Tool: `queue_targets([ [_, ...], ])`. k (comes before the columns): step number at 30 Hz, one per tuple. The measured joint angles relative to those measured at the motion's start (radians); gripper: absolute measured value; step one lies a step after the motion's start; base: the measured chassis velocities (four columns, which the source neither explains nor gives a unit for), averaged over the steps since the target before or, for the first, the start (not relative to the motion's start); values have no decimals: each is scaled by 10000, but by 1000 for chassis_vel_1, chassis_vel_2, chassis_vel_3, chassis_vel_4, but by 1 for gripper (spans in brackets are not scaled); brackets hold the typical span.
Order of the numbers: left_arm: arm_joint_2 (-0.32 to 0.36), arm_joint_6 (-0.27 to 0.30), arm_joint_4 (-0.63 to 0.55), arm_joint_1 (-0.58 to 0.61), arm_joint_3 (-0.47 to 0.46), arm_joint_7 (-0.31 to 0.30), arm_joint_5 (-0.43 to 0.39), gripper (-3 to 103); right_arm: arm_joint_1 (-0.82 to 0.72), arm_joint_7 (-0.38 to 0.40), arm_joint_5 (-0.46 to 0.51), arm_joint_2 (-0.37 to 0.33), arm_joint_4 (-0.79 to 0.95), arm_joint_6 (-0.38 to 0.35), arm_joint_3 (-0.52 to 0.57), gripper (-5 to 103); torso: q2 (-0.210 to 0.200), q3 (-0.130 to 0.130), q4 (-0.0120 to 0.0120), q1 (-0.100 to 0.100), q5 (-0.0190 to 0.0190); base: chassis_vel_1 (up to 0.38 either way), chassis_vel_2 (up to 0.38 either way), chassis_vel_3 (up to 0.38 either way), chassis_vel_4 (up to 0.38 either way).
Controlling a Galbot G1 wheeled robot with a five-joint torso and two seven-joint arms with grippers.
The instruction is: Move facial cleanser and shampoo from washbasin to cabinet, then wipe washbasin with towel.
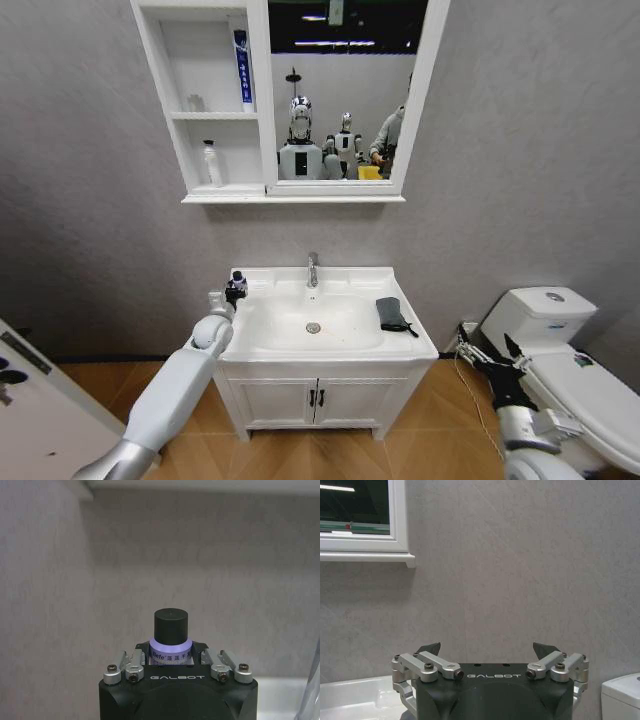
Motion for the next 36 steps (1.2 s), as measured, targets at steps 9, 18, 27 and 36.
queue_targets([
  [9, 2273, 2338, -2044, -2896, 367, -619, -2698, 43, -371, 84, -102, 201, 484, -78, 91, 100, 1, -1, 2, 0, 0, 0, 0, 0, 0],
  [18, 2574, 3821, -723, -6628, 1747, -823, -4265, 43, -380, 126, -214, 374, 690, -104, 51, 100, 1, 0, 1, 0, 2, 0, 0, 0, 0],
  [27, 1246, 4295, 1150, -8897, 3007, -1027, -5025, 43, -386, 89, -196, 498, 709, -69, 132, 100, 1, 1, -3, 0, 4, 0, 0, 0, 0],
  [36, 284, 4352, 3257, -9843, 3747, -863, -4531, 43, -296, -59, -93, 535, 449, 106, 176, 100, 0, 1, 3, 1, 3, 0, 0, 0, 0],
])
